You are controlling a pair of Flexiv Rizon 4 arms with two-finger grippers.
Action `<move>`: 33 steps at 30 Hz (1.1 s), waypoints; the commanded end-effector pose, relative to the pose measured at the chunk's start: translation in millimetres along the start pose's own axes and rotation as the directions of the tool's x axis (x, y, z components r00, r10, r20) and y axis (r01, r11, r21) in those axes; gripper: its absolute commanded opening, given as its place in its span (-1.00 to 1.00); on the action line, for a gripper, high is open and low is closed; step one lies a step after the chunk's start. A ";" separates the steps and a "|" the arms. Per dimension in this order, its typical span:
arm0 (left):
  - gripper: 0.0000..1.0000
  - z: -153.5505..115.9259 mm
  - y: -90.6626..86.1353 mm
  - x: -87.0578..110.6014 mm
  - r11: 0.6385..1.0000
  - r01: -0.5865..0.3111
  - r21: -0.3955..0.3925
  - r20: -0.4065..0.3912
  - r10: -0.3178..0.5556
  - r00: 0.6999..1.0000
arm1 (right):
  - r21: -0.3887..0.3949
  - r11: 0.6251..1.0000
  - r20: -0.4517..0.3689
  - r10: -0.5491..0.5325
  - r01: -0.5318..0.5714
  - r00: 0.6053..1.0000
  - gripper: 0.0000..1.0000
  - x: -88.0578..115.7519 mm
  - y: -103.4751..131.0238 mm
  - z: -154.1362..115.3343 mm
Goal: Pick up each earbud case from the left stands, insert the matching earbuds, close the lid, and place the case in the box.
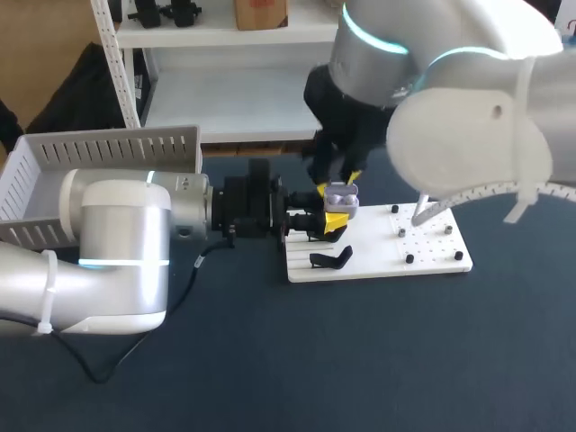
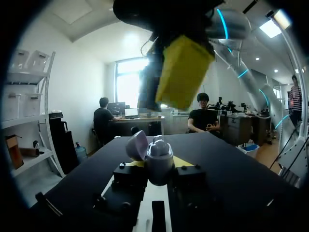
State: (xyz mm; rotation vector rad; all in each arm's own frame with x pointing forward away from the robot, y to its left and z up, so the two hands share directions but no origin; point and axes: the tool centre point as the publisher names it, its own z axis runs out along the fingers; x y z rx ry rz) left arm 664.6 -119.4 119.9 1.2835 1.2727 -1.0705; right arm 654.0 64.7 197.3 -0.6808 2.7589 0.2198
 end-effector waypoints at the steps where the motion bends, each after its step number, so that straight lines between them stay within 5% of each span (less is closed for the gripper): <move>1: -1.00 0.0 -0.7 0.5 1.000 -0.001 -0.003 0.003 0.001 1.000 | 0.003 1.000 0.061 0.028 -0.029 0.998 -0.16 -4.5 -10.6 -7.3; 6: -1.00 0.0 -0.7 0.5 1.000 -0.001 -0.003 0.003 0.001 1.000 | 0.029 0.997 0.078 0.067 -0.070 0.995 -0.15 -34.5 -24.7 14.9; 12: -1.00 0.0 -0.7 0.5 1.000 -0.001 -0.003 0.003 0.001 1.000 | 0.064 0.991 0.046 0.113 -0.116 0.992 -0.14 -44.9 -44.4 42.2; 24: -1.00 0.0 -0.7 0.5 1.000 -0.001 -0.003 0.003 0.001 1.000 | 0.107 0.982 0.002 0.159 -0.158 0.987 -0.15 -13.7 -65.2 50.9; 33: -1.00 0.0 -0.7 0.5 1.000 -0.001 -0.003 0.003 0.001 1.000 | 0.088 0.980 0.016 0.176 -0.176 0.984 -0.14 8.2 -56.8 38.2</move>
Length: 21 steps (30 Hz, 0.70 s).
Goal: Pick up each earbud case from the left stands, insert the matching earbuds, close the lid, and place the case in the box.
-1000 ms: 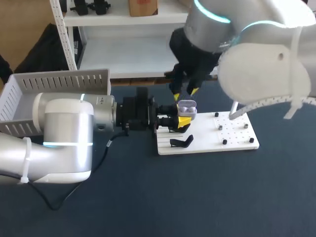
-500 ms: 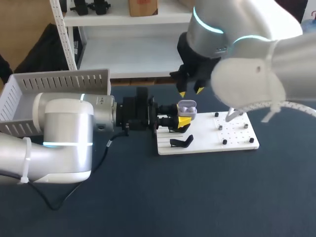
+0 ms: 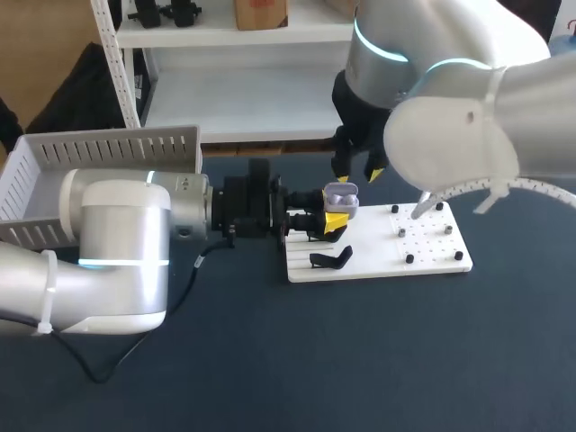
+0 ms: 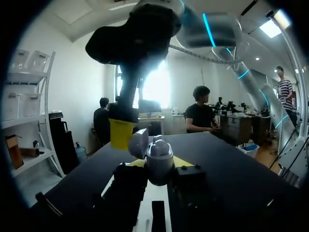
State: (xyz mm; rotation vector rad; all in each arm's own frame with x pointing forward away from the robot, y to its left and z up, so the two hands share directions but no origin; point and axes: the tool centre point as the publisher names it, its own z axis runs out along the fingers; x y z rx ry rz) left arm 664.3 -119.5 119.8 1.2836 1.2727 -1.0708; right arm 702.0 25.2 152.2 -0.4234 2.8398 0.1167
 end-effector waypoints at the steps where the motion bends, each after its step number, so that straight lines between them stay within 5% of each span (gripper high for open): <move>1: -1.00 0.0 -0.5 0.4 1.000 -0.001 -0.004 0.003 0.001 1.000 | -0.014 1.000 0.038 0.004 -0.004 0.999 -0.14 20.1 1.8 -7.3; 7: -1.00 0.0 -0.5 0.4 1.000 -0.001 -0.004 0.003 0.001 1.000 | -0.030 1.000 0.037 0.002 0.000 0.999 -0.13 24.7 8.3 -9.2; 14: -1.00 0.0 -0.5 0.4 1.000 -0.001 -0.004 0.003 0.001 1.000 | -0.060 0.994 0.162 0.104 -0.096 0.981 -0.08 12.1 -10.4 -48.0; 21: -1.00 0.0 -0.5 0.4 1.000 -0.001 -0.004 0.003 0.001 1.000 | -0.141 0.966 0.209 0.243 -0.216 0.947 -0.10 46.3 -31.3 -41.2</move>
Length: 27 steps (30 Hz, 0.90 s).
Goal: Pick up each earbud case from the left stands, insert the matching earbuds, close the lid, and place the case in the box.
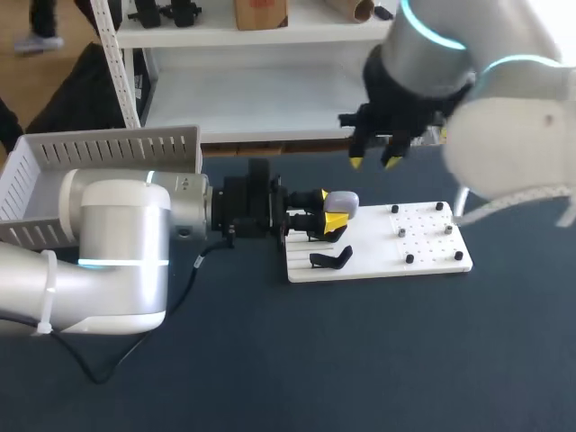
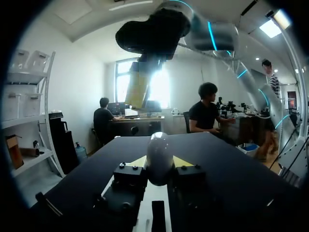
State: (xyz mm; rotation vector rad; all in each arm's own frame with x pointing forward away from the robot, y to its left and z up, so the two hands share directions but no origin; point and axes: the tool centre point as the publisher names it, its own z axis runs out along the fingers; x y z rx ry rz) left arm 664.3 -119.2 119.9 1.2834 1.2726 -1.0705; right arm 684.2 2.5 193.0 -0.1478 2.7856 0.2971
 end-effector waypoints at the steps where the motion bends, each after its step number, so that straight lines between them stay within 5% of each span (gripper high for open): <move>1: -1.00 -3.0 -0.3 -2.8 1.000 -0.008 -0.007 0.010 0.008 1.000 | -0.040 0.999 0.127 0.038 -0.034 0.991 -0.08 34.9 -26.5 3.4; 5: -1.00 -31.2 0.1 -28.6 0.998 -0.059 -0.037 0.031 0.060 0.998 | -0.050 0.995 0.126 0.089 -0.083 0.988 0.00 51.8 -40.6 14.6; 10: -1.00 -73.3 3.6 -51.9 0.991 -0.119 -0.066 0.006 0.119 0.993 | -0.068 0.990 0.142 0.130 -0.122 0.981 1.00 58.9 -47.4 16.8; 16: -1.00 -148.5 15.3 -60.4 0.972 -0.164 -0.170 -0.009 0.165 0.986 | -0.068 0.988 0.150 0.145 -0.136 0.978 1.00 59.7 -48.8 17.4; 27: -1.00 -272.3 55.5 -33.0 0.942 -0.152 -0.298 -0.088 0.132 0.987 | -0.068 0.988 0.150 0.145 -0.136 0.978 1.00 59.7 -48.8 17.4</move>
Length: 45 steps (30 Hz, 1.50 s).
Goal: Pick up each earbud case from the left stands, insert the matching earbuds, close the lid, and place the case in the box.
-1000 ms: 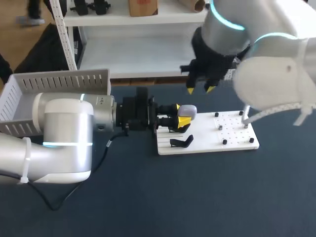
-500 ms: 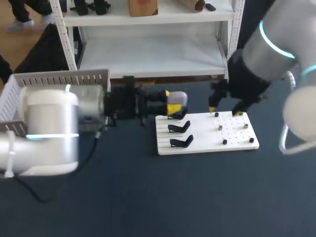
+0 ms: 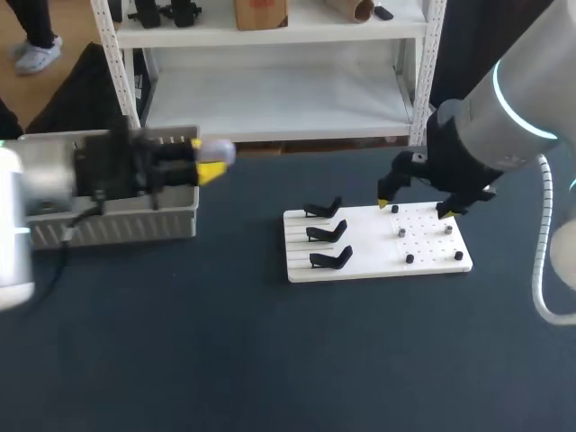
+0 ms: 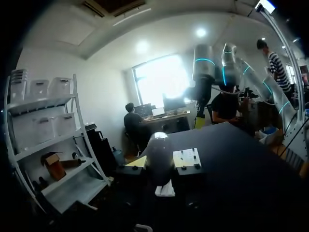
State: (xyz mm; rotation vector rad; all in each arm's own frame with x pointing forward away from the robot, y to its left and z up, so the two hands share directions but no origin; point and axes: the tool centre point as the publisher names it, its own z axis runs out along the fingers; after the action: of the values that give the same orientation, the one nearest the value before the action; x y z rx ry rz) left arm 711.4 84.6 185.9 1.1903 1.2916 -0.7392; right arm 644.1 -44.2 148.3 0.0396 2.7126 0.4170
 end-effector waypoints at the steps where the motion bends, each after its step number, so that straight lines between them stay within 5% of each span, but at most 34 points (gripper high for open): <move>1: -1.00 -70.2 16.7 14.8 0.999 0.002 -0.047 -0.008 -0.002 1.000 | 0.002 1.000 0.075 0.002 -0.002 0.997 1.00 3.6 -0.9 -1.1; 9: -1.00 -108.1 63.9 73.8 0.988 0.092 -0.127 -0.076 -0.102 0.992 | 0.002 1.000 0.075 0.002 -0.002 0.997 1.00 3.6 -0.9 -1.1; 17: -1.00 -116.6 114.1 133.2 0.962 0.218 -0.163 -0.123 -0.239 0.963 | 0.002 1.000 0.075 0.002 -0.002 0.997 1.00 3.6 -0.9 -1.1; 27: -1.00 -104.7 132.8 162.1 0.941 0.308 -0.141 -0.207 -0.333 0.920 | 0.002 1.000 0.075 0.002 -0.002 0.997 1.00 3.6 -0.9 -1.1; 28: -0.70 -104.0 132.2 163.2 0.939 0.315 -0.135 -0.217 -0.339 0.915 | 0.002 1.000 0.075 0.002 -0.002 0.997 1.00 3.6 -0.9 -1.1; 30: 0.69 -100.8 128.8 162.6 0.940 0.317 -0.125 -0.231 -0.338 0.912 | 0.002 1.000 0.075 0.002 -0.002 0.997 1.00 3.6 -0.9 -1.1; 31: 1.00 -100.0 126.7 160.4 0.941 0.314 -0.126 -0.219 -0.335 0.916 | 0.002 1.000 0.075 0.002 -0.002 0.997 1.00 3.6 -0.9 -1.1; 37: 1.00 -103.3 115.0 129.0 0.965 0.237 -0.116 -0.175 -0.255 0.951 | 0.002 1.000 0.075 0.002 -0.002 0.997 1.00 3.6 -0.9 -1.1; 45: 1.00 -92.3 77.5 73.6 0.981 0.176 -0.083 -0.213 -0.190 0.959 | 0.002 1.000 0.075 0.002 -0.002 0.997 1.00 3.6 -0.9 -1.1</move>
State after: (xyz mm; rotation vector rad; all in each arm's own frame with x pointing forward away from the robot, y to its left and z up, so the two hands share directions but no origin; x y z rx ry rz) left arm 797.8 217.7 131.6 1.1681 1.5702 -0.7852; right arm 644.3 -43.9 148.9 0.0497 2.6643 0.4073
